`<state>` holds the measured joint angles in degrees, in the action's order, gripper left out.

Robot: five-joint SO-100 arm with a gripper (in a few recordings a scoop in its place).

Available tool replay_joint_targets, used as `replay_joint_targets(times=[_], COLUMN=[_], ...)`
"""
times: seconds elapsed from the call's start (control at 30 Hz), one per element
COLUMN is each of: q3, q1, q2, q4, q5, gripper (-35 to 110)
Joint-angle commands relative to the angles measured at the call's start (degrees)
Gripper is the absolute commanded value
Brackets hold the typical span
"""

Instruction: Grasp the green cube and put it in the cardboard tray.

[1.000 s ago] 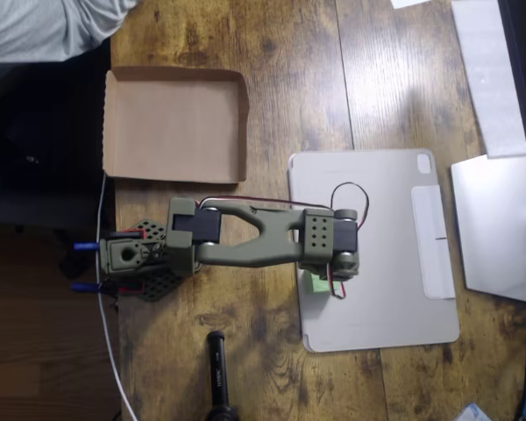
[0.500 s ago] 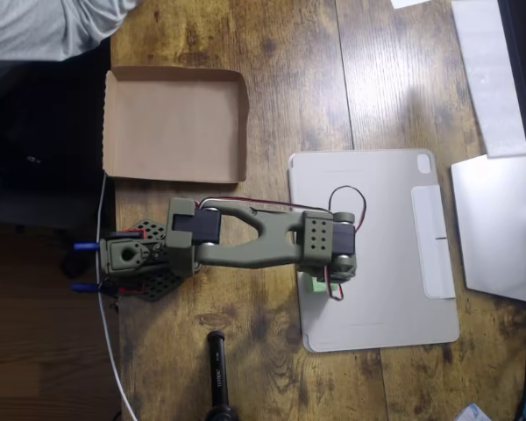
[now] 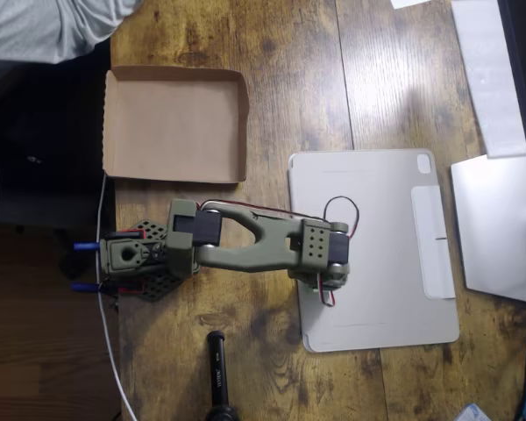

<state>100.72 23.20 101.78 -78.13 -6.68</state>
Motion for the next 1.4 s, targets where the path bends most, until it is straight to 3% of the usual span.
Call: replay_joint_targets(times=[0.0,0.5,0.7,1.13,1.27,1.37], q3=[1.3,5.5,5.5,6.0,5.7,1.9], q1=[0.1,-0.7,-0.5,-0.9,-5.4,-12.1], q2=[1.0,1.2,1.6,1.7,1.5,0.5], q4=[0.8,7.8,8.3,9.3,7.8,0.6], q5=[-0.3,-0.6,-0.4,-0.6,2.3,4.8], gripper=[31,29,15,11,12,12])
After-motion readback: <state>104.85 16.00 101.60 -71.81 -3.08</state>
